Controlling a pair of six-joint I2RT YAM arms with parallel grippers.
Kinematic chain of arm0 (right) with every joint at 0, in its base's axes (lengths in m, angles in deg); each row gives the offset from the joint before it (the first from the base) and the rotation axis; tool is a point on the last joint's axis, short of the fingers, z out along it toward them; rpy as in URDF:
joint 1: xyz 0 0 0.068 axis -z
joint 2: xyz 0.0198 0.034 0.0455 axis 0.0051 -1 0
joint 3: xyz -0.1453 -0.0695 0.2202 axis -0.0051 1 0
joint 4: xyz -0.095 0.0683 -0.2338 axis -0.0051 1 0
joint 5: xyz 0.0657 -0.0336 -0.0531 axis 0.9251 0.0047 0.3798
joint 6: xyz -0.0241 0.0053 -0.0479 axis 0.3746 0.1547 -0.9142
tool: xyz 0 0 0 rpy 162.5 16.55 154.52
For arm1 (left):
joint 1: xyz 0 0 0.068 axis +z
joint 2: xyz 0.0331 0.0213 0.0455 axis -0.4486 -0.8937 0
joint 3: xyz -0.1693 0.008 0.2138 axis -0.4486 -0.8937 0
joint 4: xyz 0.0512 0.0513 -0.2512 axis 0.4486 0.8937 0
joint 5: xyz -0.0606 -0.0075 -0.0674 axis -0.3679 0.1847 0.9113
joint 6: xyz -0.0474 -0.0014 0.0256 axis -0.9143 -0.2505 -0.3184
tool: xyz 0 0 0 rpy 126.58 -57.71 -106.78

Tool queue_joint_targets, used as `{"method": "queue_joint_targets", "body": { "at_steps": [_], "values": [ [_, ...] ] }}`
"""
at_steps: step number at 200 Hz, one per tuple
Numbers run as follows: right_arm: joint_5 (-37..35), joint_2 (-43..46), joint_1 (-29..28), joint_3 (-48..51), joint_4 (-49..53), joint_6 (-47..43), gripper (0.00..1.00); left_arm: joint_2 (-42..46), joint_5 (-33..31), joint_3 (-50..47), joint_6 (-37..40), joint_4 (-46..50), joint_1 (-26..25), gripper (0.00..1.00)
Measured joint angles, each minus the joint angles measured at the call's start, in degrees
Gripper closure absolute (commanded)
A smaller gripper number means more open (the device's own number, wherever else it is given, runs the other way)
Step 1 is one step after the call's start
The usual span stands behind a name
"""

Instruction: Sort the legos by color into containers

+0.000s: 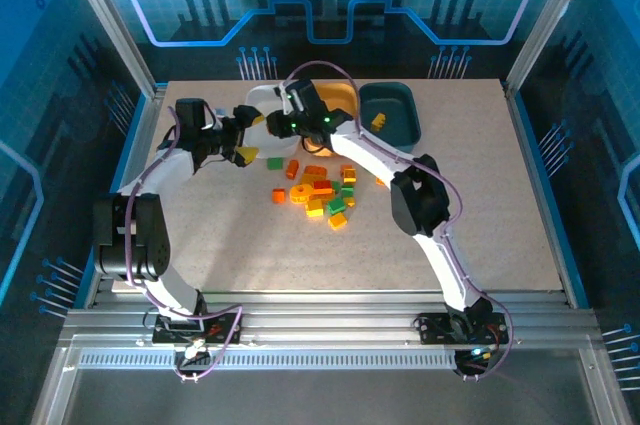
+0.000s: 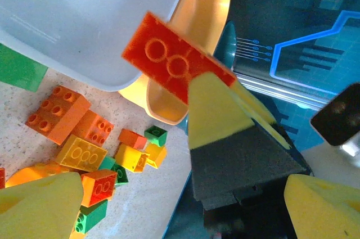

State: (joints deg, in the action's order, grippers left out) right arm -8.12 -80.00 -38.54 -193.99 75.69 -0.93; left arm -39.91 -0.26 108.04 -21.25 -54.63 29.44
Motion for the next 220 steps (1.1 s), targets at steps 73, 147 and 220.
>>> {"method": "queue_joint_targets", "body": {
  "at_steps": [73,147,220],
  "values": [
    [-5.03,5.05,0.04,8.31,4.76,1.16,0.34,0.00,0.33,0.00,-0.28,-0.31,0.00,0.06],
    [-11.10,38.42,-3.10,56.65,1.70,1.88,0.32,0.74,0.37,-0.50,-0.09,-0.63,-6.93,0.06],
    [-11.61,39.34,-6.16,67.06,4.24,-3.15,0.27,4.61,-2.21,-0.55,5.01,6.03,-14.10,0.05]
  ]
}}
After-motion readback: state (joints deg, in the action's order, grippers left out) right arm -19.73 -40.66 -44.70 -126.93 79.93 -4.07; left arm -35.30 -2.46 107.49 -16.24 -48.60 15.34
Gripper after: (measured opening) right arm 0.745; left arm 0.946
